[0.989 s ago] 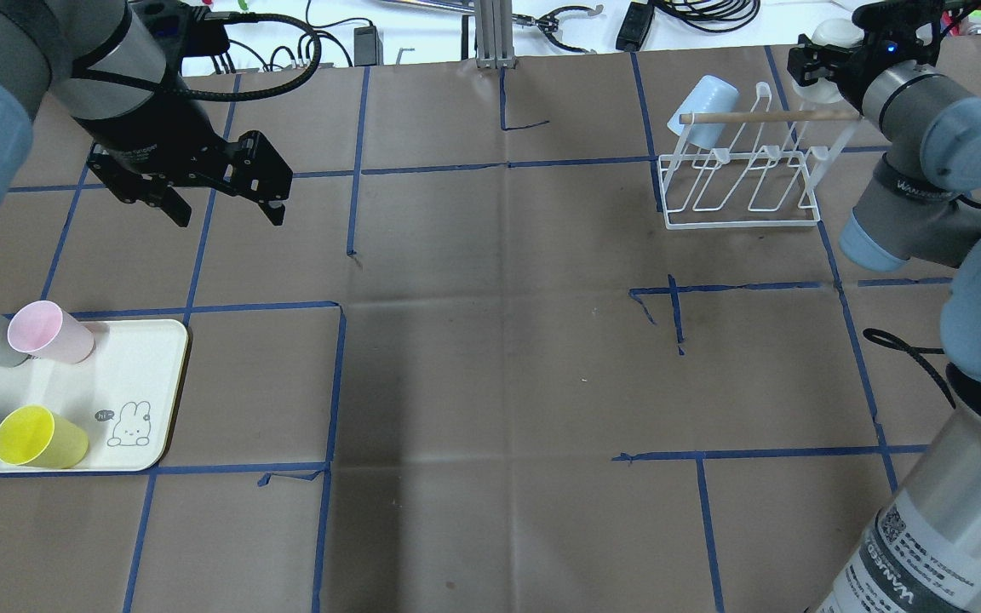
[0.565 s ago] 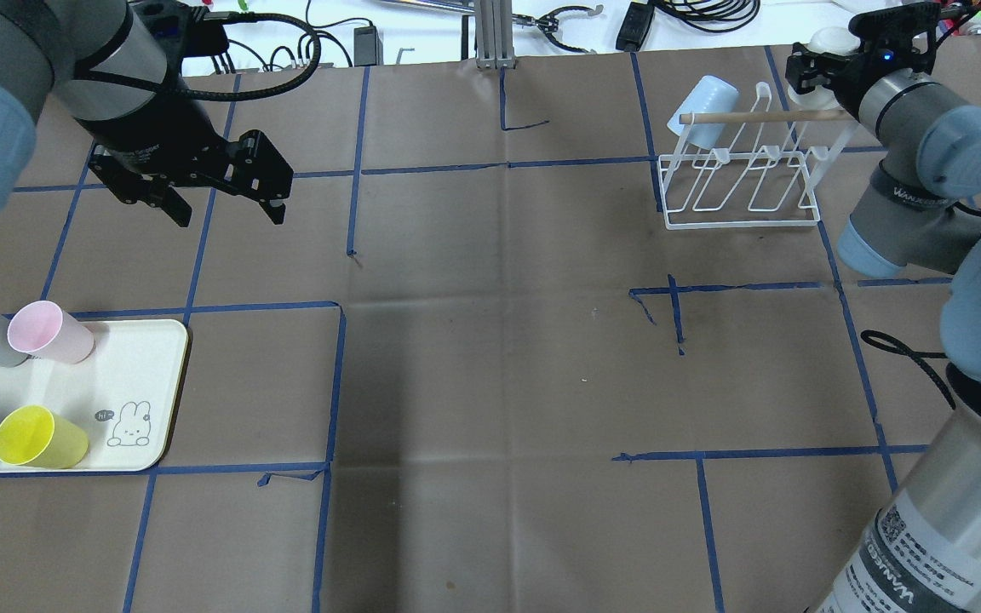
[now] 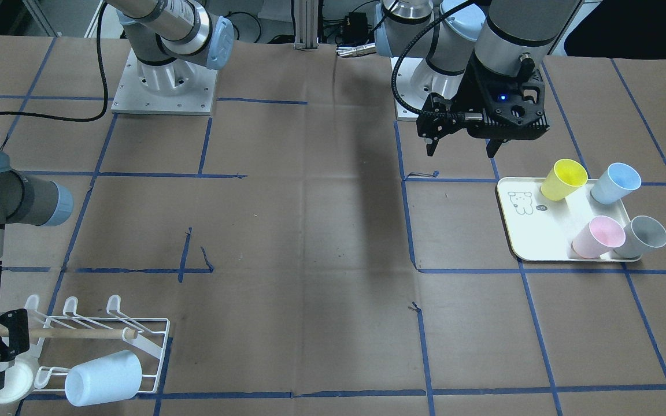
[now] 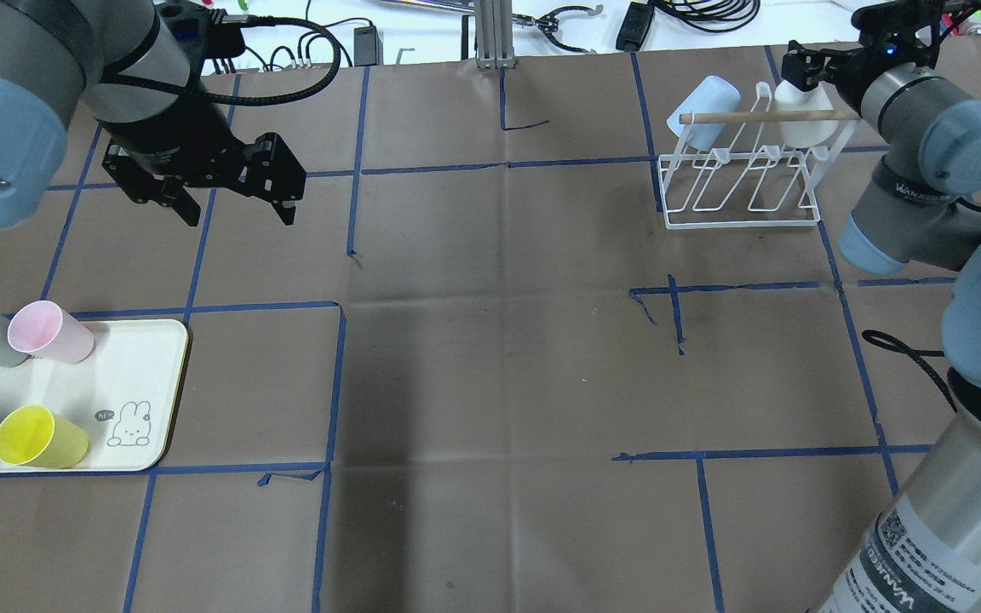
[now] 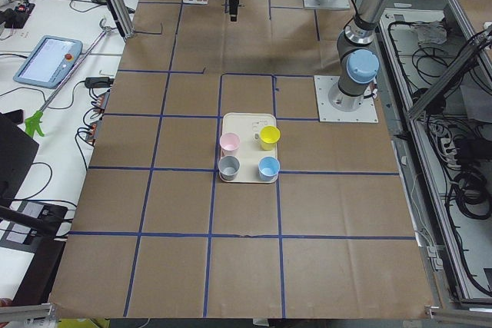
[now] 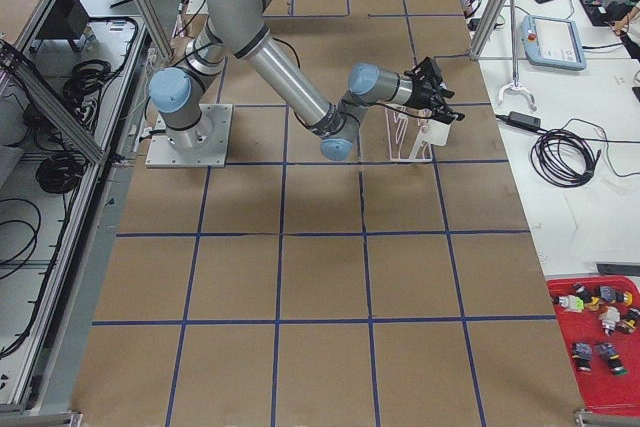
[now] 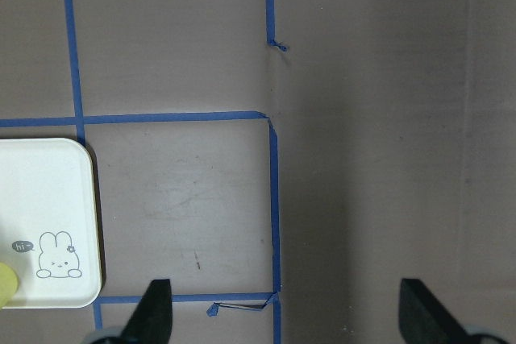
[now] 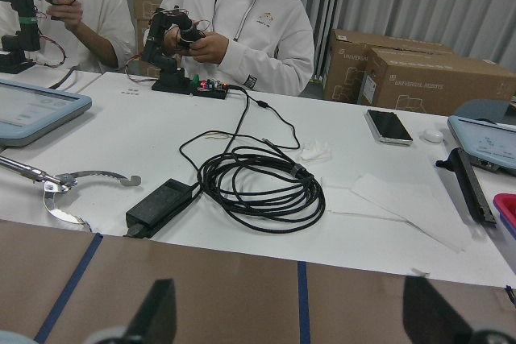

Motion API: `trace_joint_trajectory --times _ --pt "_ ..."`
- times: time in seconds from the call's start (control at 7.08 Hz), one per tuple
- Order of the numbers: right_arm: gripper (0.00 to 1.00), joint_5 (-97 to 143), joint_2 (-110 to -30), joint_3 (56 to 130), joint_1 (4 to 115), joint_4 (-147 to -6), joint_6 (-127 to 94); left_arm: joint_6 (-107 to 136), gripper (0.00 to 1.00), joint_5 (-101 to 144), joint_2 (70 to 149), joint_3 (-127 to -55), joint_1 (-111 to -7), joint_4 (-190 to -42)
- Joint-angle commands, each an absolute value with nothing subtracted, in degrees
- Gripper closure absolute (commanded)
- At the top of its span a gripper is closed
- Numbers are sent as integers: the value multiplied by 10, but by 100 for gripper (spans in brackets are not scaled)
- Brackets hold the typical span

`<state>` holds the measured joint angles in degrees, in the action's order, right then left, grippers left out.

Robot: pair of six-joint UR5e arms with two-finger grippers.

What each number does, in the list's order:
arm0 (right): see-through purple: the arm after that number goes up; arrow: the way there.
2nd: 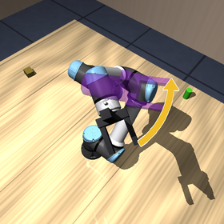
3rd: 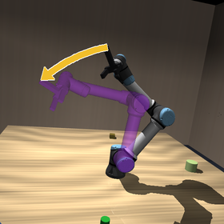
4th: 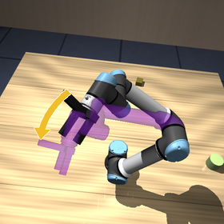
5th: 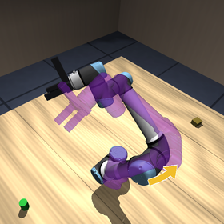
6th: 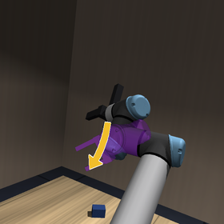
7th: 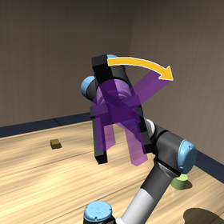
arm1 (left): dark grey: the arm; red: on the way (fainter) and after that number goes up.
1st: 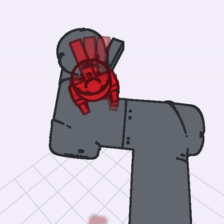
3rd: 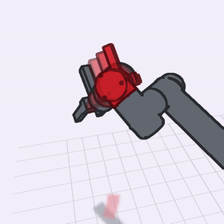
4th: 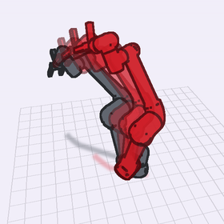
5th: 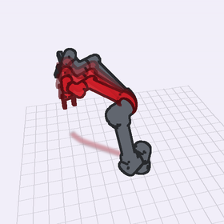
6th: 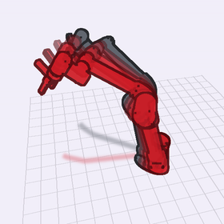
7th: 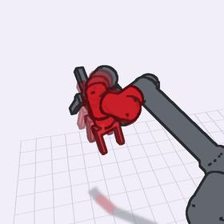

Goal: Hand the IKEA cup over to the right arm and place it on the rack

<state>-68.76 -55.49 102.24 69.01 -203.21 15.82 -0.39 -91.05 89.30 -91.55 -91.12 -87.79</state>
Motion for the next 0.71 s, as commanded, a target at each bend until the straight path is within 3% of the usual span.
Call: trace_joint_trajectory --times 0.0,0.28,0.57 --pt "0 -693 -622 1024 692 -1905 163 -4 1 -911 895 -917 -913 -874" --pt "0 -697 -700 1020 701 -1691 163 -7 1 -911 895 -918 -913 -873" --pt "0 -790 -756 1020 749 -1564 156 -7 1 -911 896 -918 -913 -873"
